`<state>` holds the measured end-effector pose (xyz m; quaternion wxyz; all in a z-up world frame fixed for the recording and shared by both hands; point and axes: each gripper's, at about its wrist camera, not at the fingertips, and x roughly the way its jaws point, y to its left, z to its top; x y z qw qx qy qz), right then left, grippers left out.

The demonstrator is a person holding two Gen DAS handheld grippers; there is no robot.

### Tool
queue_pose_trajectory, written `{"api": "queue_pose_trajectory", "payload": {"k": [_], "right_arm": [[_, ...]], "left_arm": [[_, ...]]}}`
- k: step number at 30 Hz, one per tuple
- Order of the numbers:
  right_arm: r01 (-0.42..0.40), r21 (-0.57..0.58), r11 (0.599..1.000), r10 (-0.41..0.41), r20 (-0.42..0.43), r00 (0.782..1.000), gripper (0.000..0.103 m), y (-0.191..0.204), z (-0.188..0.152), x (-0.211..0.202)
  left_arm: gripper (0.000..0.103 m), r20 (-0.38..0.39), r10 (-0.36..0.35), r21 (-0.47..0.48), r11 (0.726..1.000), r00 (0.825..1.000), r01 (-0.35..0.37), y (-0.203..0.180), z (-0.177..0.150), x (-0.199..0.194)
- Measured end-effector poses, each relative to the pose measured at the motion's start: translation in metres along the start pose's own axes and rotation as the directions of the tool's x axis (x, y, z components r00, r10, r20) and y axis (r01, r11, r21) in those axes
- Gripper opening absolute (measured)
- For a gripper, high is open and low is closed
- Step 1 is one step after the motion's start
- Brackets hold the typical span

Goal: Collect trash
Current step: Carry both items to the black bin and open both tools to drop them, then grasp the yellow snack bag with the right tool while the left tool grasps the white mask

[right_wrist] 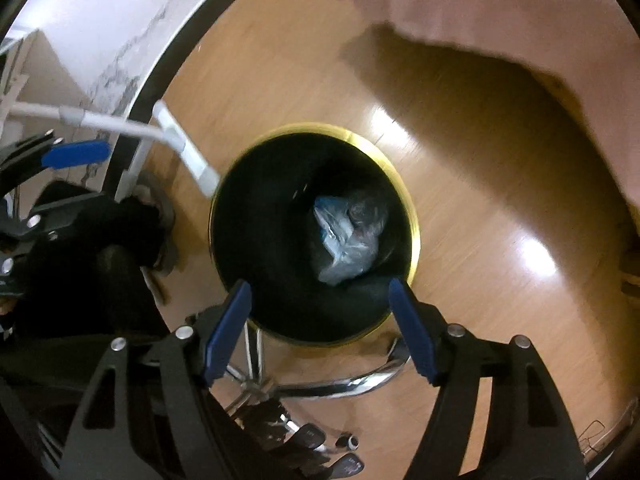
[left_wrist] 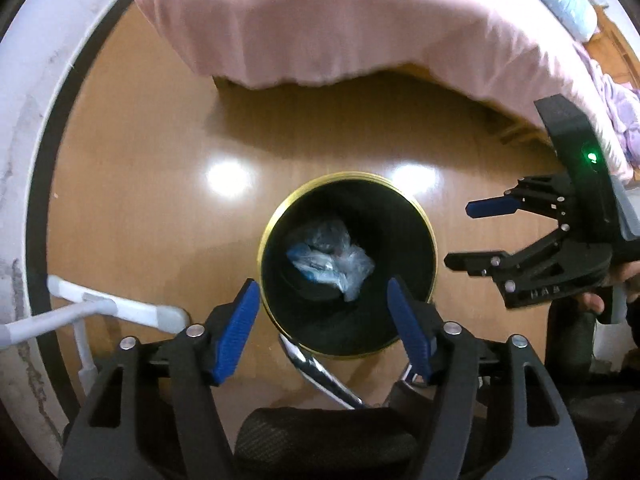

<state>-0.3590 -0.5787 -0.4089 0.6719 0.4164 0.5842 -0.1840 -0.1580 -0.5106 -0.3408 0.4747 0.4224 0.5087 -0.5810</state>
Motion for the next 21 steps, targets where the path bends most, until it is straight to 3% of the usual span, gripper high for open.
{"api": "queue_pose_trajectory", "payload": {"k": [3, 5, 7, 8, 11, 13, 14, 17, 19, 20, 21], "right_arm": [[0.108, -0.012, 0.994, -0.106, 0.141, 0.984, 0.075, 0.001, 0.018, -0.053], [0.174, -0.027, 0.984, -0.163, 0.236, 0.958, 0.077, 0.008, 0.028, -0.090], [0.250, -0.052, 0.967, -0.218, 0.345, 0.913, 0.078, 0.025, 0.040, -0.135], [0.278, -0.072, 0.958, -0.227, 0.403, 0.887, 0.078, 0.038, 0.046, -0.160], [0.298, -0.150, 0.943, -0.182, 0.516, 0.837, 0.082, 0.090, 0.056, -0.211], [0.278, -0.260, 0.925, -0.085, 0.571, 0.817, 0.082, 0.148, 0.058, -0.235], [0.261, -0.314, 0.913, -0.034, 0.578, 0.815, 0.082, 0.174, 0.058, -0.241], [0.172, -0.511, 0.842, 0.154, 0.533, 0.832, 0.082, 0.272, 0.051, -0.244], [0.088, -0.648, 0.756, 0.280, 0.442, 0.852, 0.082, 0.345, 0.042, -0.236], [0.042, -0.695, 0.718, 0.327, 0.391, 0.860, 0.082, 0.374, 0.038, -0.232], [-0.027, -0.750, 0.661, 0.385, 0.308, 0.870, 0.082, 0.414, 0.031, -0.224]], "left_arm": [[0.087, 0.132, 0.059, 0.003, 0.998, 0.990, -0.060, -0.003, 0.004, -0.056], [0.092, 0.246, 0.124, 0.009, 0.991, 0.961, -0.130, -0.010, 0.003, -0.107], [0.093, 0.332, 0.178, -0.004, 0.982, 0.926, -0.187, -0.013, -0.003, -0.149], [0.093, 0.369, 0.205, -0.024, 0.977, 0.907, -0.212, -0.014, -0.008, -0.170], [0.095, 0.477, 0.294, -0.141, 0.956, 0.828, -0.257, -0.008, -0.042, -0.245], [0.096, 0.539, 0.379, -0.245, 0.925, 0.752, -0.290, 0.001, -0.083, -0.292], [0.096, 0.551, 0.438, -0.313, 0.897, 0.710, -0.311, 0.010, -0.112, -0.315], [0.096, 0.516, 0.564, -0.467, 0.816, 0.644, -0.340, 0.039, -0.178, -0.350], [0.096, 0.434, 0.667, -0.610, 0.712, 0.606, -0.347, 0.068, -0.241, -0.371], [0.096, 0.403, 0.694, -0.651, 0.676, 0.597, -0.346, 0.077, -0.263, -0.376], [0.096, 0.353, 0.730, -0.710, 0.616, 0.585, -0.341, 0.090, -0.297, -0.384]]}}
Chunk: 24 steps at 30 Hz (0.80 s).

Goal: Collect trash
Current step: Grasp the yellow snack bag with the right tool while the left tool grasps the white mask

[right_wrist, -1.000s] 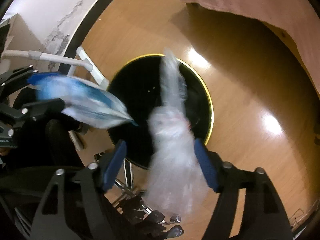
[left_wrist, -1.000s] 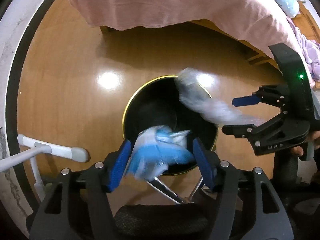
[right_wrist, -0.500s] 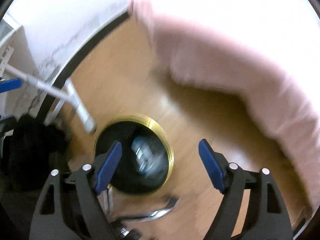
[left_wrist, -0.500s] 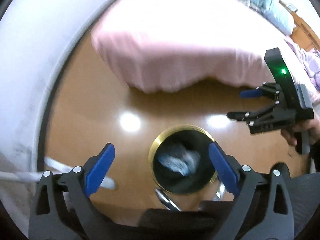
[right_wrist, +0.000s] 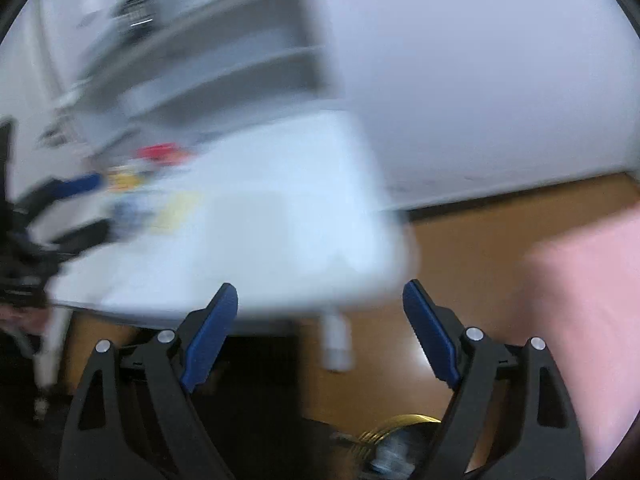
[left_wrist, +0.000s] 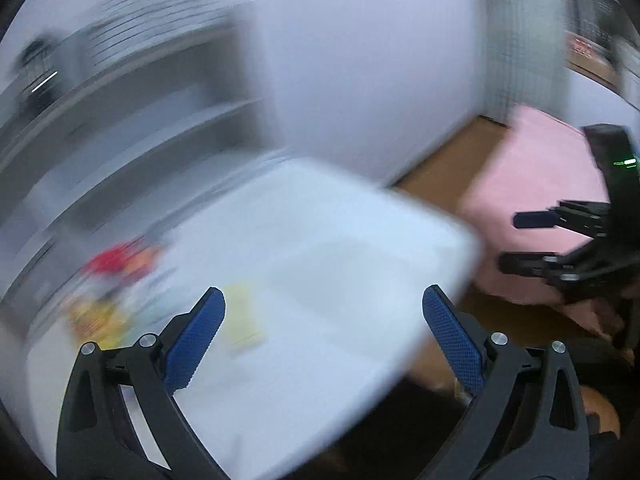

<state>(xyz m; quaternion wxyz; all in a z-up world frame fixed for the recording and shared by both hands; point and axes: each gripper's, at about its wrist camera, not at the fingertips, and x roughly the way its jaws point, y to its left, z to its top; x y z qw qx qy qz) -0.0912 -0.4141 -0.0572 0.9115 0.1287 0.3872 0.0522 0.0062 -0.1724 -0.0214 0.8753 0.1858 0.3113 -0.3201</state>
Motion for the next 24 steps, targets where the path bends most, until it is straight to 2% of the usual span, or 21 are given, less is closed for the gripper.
{"api": "queue_pose_trajectory", "payload": {"k": [2, 3, 5, 6, 9, 11, 13, 15, 16, 19, 24], "right_arm": [[-0.116, -0.035, 0.993, 0.115, -0.035, 0.993, 0.082, 0.040, 0.023, 0.027], [-0.193, -0.052, 0.980, 0.190, -0.069, 0.979, 0.082, 0.068, 0.037, 0.047], [-0.273, -0.068, 0.959, 0.265, -0.115, 0.957, 0.082, 0.105, 0.054, 0.067], [-0.293, -0.078, 0.953, 0.282, -0.132, 0.950, 0.082, 0.121, 0.064, 0.078], [-0.274, -0.148, 0.950, 0.252, -0.147, 0.956, 0.082, 0.171, 0.093, 0.107], [-0.266, -0.194, 0.944, 0.237, -0.161, 0.958, 0.082, 0.200, 0.107, 0.123], [-0.269, -0.248, 0.931, 0.222, -0.202, 0.954, 0.082, 0.230, 0.125, 0.148], [-0.262, -0.288, 0.921, 0.192, -0.250, 0.949, 0.082, 0.254, 0.133, 0.173], [-0.269, -0.309, 0.912, 0.178, -0.291, 0.940, 0.082, 0.268, 0.140, 0.191], [-0.260, -0.372, 0.891, 0.110, -0.381, 0.918, 0.082, 0.308, 0.152, 0.246], [-0.246, -0.427, 0.870, 0.022, -0.465, 0.885, 0.080, 0.335, 0.144, 0.297]], "left_arm": [[0.096, -0.028, 0.086, -0.102, 0.991, 0.996, -0.088, 0.054, -0.020, -0.012], [0.096, -0.056, 0.129, -0.173, 0.975, 0.990, -0.137, 0.087, -0.036, -0.018], [0.096, -0.105, 0.173, -0.273, 0.942, 0.979, -0.196, 0.131, -0.058, -0.026], [0.096, -0.137, 0.187, -0.334, 0.916, 0.973, -0.223, 0.156, -0.070, -0.029], [0.096, -0.205, 0.183, -0.462, 0.848, 0.961, -0.260, 0.208, -0.088, -0.029], [0.096, -0.224, 0.173, -0.507, 0.820, 0.959, -0.266, 0.231, -0.091, -0.026], [0.096, -0.215, 0.197, -0.537, 0.794, 0.957, -0.284, 0.250, -0.097, -0.027], [0.096, -0.203, 0.181, -0.558, 0.786, 0.962, -0.266, 0.265, -0.108, -0.027], [0.096, -0.204, 0.178, -0.559, 0.786, 0.963, -0.264, 0.274, -0.116, -0.030], [0.096, -0.223, 0.199, -0.551, 0.781, 0.954, -0.292, 0.288, -0.125, -0.025], [0.096, -0.255, 0.199, -0.576, 0.754, 0.946, -0.314, 0.323, -0.142, -0.014]]}}
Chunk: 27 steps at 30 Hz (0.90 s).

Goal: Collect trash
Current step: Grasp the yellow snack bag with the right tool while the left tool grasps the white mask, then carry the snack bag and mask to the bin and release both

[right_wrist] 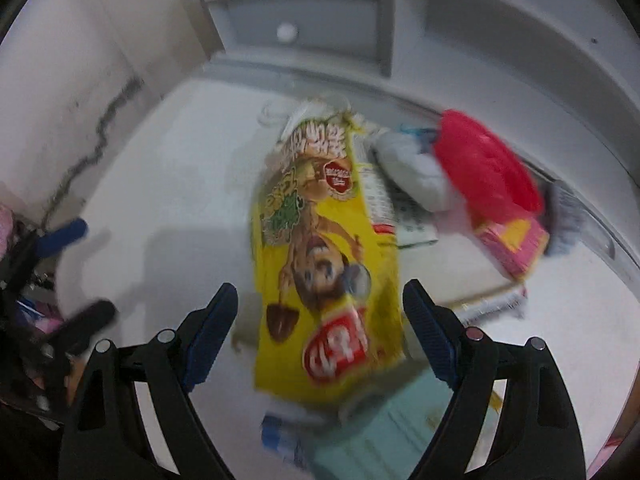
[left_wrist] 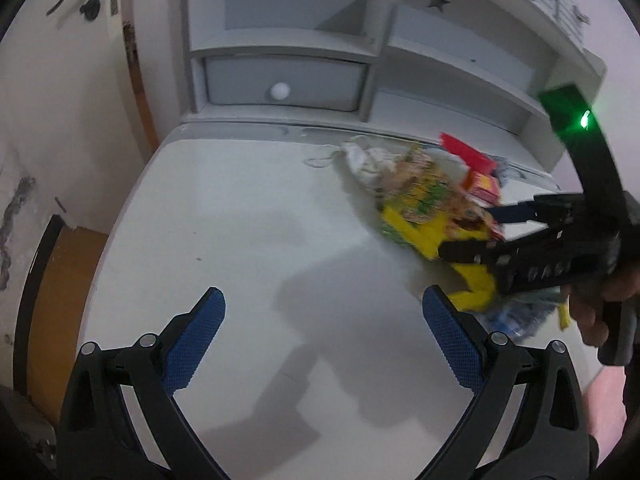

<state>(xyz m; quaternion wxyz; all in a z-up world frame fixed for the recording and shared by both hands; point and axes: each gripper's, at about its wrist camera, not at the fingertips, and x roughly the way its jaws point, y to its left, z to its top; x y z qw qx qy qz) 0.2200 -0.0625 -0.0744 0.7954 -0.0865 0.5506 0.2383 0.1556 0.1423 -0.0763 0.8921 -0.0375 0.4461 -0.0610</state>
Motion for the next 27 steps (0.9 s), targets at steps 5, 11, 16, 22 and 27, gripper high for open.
{"api": "queue_pose_trajectory", "payload": {"k": [5, 11, 16, 22, 27], "right_arm": [[0.057, -0.029, 0.998, -0.056, 0.030, 0.998, 0.037, 0.003, 0.000, -0.002], [-0.055, 0.066, 0.996, 0.038, 0.249, 0.968, 0.035, -0.029, -0.010, -0.078], [-0.090, 0.115, 0.989, 0.052, 0.298, 0.953, 0.035, -0.051, -0.030, -0.106], [-0.074, 0.143, 0.987, 0.027, 0.302, 0.953, 0.035, -0.065, -0.054, -0.119], [-0.059, 0.169, 0.984, 0.004, 0.311, 0.950, 0.035, -0.077, -0.072, -0.125]], "left_arm": [[0.096, 0.006, 0.026, -0.011, 1.000, 1.000, -0.026, 0.013, 0.021, 0.009], [0.096, 0.007, 0.019, 0.024, 1.000, 1.000, -0.020, 0.004, 0.057, 0.041], [0.095, -0.048, 0.004, 0.077, 0.997, 0.999, 0.000, -0.026, 0.087, 0.087], [0.085, -0.111, 0.022, 0.089, 0.996, 0.994, -0.012, -0.042, 0.103, 0.130], [0.024, -0.099, 0.045, 0.132, 0.991, 0.994, -0.032, -0.054, 0.107, 0.132]]}}
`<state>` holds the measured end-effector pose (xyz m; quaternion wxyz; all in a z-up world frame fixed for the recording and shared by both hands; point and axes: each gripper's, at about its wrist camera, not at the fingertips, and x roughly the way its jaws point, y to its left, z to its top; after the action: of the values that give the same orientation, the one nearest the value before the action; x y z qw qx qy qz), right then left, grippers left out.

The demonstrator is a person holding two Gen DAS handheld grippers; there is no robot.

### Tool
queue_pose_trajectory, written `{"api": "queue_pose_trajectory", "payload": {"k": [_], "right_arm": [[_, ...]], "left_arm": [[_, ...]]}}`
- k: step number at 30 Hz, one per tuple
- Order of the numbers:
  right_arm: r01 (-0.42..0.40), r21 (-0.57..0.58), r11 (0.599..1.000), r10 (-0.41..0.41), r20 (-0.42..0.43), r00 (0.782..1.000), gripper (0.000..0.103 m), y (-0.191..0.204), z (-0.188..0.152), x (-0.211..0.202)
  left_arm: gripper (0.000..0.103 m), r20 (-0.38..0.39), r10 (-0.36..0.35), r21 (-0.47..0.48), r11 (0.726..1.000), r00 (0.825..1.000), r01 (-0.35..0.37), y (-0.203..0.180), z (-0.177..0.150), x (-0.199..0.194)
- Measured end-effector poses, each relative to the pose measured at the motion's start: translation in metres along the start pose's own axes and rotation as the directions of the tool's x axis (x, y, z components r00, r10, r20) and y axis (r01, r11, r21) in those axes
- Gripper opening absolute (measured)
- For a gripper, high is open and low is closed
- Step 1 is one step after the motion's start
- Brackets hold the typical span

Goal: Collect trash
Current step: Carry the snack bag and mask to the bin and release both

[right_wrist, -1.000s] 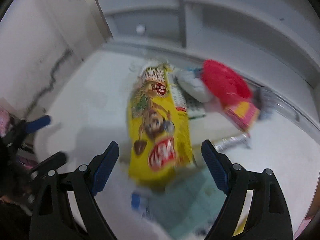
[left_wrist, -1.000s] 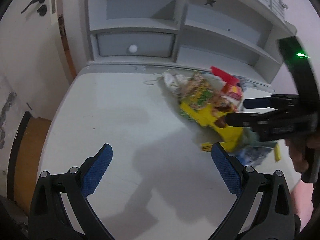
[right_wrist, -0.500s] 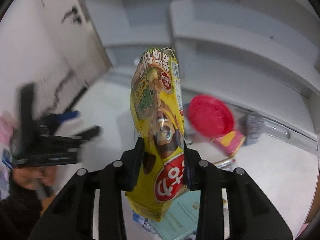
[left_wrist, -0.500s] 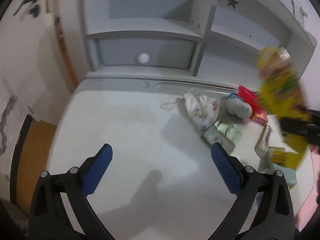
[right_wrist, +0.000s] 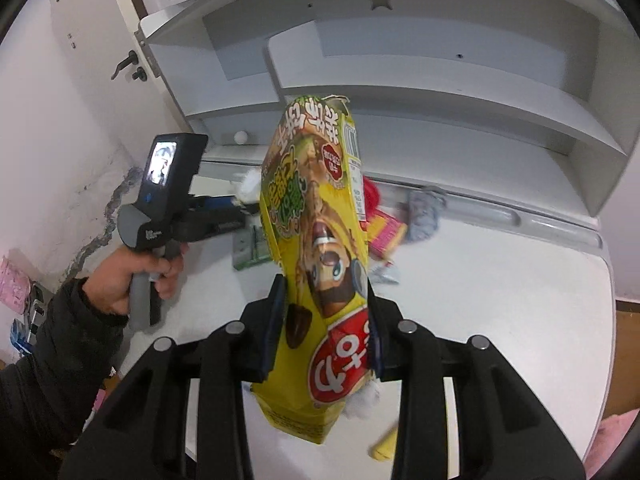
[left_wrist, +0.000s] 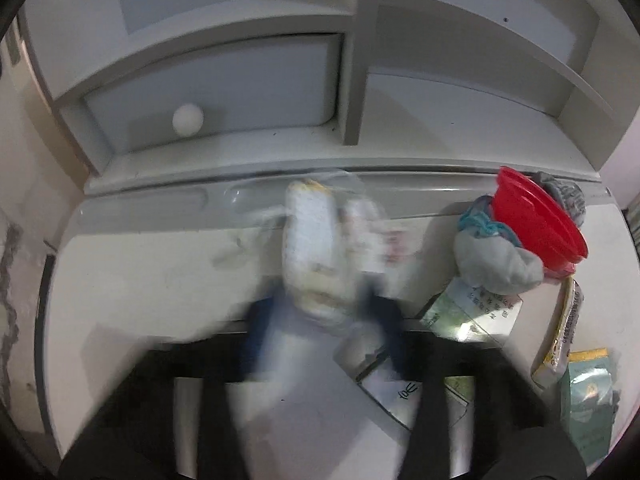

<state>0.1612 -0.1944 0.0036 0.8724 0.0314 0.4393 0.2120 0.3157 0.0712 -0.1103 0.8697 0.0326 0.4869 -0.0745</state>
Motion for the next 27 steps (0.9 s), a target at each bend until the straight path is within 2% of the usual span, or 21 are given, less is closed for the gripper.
{"api": "queue_pose_trajectory", "payload": {"k": [2, 6, 8, 11, 14, 17, 19, 21, 22, 23, 25, 27], "right_arm": [[0.015, 0.016, 1.000, -0.016, 0.019, 1.000, 0.035, -0.007, -0.003, -0.011], [0.044, 0.087, 0.995, -0.052, 0.089, 0.995, 0.035, -0.043, -0.024, -0.051], [0.065, 0.127, 0.990, -0.080, 0.119, 0.990, 0.035, -0.061, -0.039, -0.073], [0.117, 0.212, 0.970, -0.152, 0.158, 0.976, 0.035, -0.094, -0.074, -0.112], [0.191, 0.294, 0.936, -0.248, 0.169, 0.954, 0.035, -0.125, -0.124, -0.153], [0.275, 0.382, 0.882, -0.350, 0.142, 0.926, 0.035, -0.156, -0.184, -0.192], [0.326, 0.446, 0.834, -0.413, 0.112, 0.904, 0.035, -0.177, -0.230, -0.219], [0.366, 0.503, 0.783, -0.463, 0.078, 0.883, 0.035, -0.191, -0.273, -0.241], [0.391, 0.533, 0.751, -0.492, 0.056, 0.869, 0.035, -0.199, -0.298, -0.253], [0.408, 0.556, 0.724, -0.513, 0.040, 0.857, 0.035, -0.206, -0.318, -0.263], [0.439, 0.599, 0.669, -0.553, 0.008, 0.833, 0.035, -0.216, -0.360, -0.283], [0.464, 0.633, 0.620, -0.583, -0.025, 0.812, 0.035, -0.225, -0.399, -0.299]], "left_arm": [[0.022, 0.025, -0.011, -0.020, 1.000, 1.000, 0.011, 0.002, 0.002, -0.011], [0.022, 0.133, 0.062, 0.001, 0.998, 0.989, -0.063, -0.007, 0.004, -0.055], [0.022, 0.184, 0.065, 0.019, 0.997, 0.981, -0.070, -0.019, 0.001, -0.082], [0.022, 0.256, -0.010, 0.100, 0.995, 0.967, -0.016, -0.064, -0.013, -0.128], [0.022, 0.288, -0.154, 0.246, 0.966, 0.945, 0.082, -0.138, -0.042, -0.168], [0.022, 0.254, -0.319, 0.409, 0.891, 0.913, 0.197, -0.226, -0.077, -0.195], [0.022, 0.196, -0.430, 0.514, 0.811, 0.881, 0.281, -0.286, -0.108, -0.208], [0.022, 0.132, -0.509, 0.586, 0.732, 0.851, 0.347, -0.337, -0.137, -0.214], [0.022, 0.090, -0.545, 0.615, 0.689, 0.833, 0.384, -0.364, -0.153, -0.215], [0.022, 0.063, -0.567, 0.630, 0.661, 0.821, 0.408, -0.380, -0.163, -0.216], [0.022, -0.006, -0.615, 0.670, 0.583, 0.788, 0.460, -0.422, -0.192, -0.214], [0.022, -0.056, -0.633, 0.710, 0.519, 0.772, 0.476, -0.459, -0.219, -0.209]]}}
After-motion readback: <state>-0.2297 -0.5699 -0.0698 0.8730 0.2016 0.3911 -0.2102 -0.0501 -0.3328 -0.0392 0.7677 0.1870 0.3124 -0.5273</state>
